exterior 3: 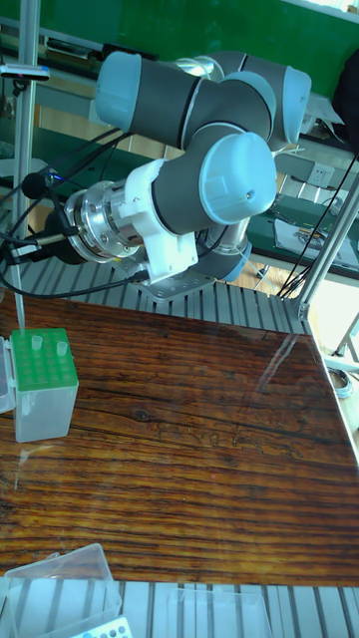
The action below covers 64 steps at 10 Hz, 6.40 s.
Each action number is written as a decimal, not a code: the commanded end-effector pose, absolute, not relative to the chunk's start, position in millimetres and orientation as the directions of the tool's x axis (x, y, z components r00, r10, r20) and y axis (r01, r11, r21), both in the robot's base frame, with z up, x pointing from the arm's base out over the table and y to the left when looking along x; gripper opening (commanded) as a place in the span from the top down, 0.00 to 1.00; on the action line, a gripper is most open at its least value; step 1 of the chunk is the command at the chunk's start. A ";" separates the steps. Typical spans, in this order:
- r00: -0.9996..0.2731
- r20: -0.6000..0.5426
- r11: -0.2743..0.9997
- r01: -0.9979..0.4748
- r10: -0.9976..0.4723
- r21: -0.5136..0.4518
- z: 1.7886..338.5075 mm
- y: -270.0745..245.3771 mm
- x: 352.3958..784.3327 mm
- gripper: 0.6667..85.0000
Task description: Insert a large pipette tip into the holder for large pipette tips
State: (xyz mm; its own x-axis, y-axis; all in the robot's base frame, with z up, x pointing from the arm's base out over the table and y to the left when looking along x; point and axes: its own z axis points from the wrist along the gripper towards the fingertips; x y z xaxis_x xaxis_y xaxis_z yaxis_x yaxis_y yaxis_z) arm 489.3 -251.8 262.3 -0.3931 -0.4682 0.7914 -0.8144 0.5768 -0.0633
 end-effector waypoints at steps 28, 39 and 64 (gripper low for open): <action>-0.444 0.738 0.579 -0.810 -0.508 -0.088 225.8 -230.6 506.5 1.00; -0.443 0.668 0.558 -0.828 -0.598 -0.050 216.8 -214.3 515.2 0.58; -0.950 -0.297 0.989 -0.129 -0.102 0.074 258.2 -52.1 640.8 1.00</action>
State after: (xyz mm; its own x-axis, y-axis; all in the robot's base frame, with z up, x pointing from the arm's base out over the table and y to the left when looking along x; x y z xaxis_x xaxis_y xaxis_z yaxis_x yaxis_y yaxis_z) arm 627.5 -63.6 267.2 -0.9560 -0.0937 -0.2780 -0.1148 0.9916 0.0604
